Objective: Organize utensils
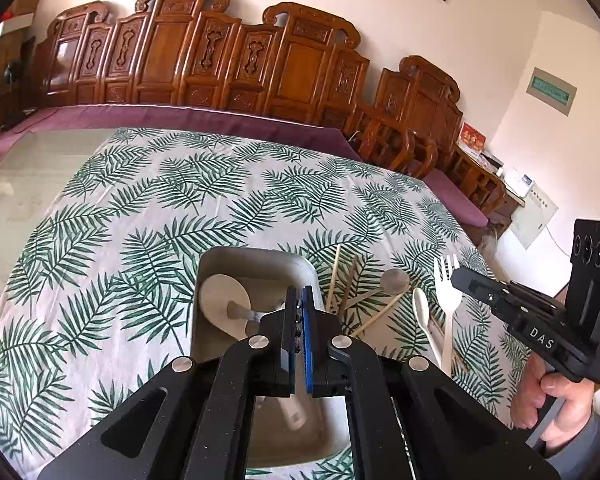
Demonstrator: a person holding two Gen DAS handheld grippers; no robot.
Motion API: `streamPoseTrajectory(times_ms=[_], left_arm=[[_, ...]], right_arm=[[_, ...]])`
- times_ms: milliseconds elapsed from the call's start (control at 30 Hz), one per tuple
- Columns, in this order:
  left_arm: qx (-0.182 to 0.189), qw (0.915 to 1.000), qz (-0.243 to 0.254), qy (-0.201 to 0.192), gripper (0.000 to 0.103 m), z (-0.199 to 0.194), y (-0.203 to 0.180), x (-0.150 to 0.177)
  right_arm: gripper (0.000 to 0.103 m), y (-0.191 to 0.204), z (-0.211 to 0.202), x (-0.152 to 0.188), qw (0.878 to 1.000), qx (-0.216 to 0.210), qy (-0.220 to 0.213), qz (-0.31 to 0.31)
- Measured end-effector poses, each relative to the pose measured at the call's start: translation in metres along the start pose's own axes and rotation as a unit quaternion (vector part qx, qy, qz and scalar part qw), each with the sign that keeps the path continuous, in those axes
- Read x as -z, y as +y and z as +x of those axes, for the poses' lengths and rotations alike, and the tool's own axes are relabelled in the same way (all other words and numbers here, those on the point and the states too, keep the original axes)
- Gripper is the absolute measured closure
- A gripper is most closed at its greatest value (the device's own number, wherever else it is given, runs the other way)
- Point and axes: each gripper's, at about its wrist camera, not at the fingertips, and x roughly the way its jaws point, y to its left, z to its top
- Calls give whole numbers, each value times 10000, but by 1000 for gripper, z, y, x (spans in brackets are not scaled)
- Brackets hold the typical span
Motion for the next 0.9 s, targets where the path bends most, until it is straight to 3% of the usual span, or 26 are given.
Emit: streamPoseTrajectory(times_ms=[333, 600, 900], left_arm=[[-52, 9986, 230, 482, 101, 15, 3, 24], [-523, 9937, 184, 975, 100, 34, 20, 40], [-665, 9943, 116, 825, 100, 26, 30, 32]], right_arm=[[100, 16, 23, 3, 9995, -148, 246, -149], [100, 36, 50, -17, 9990, -229, 263, -264], [100, 61, 99, -5, 9947, -300, 760, -625]])
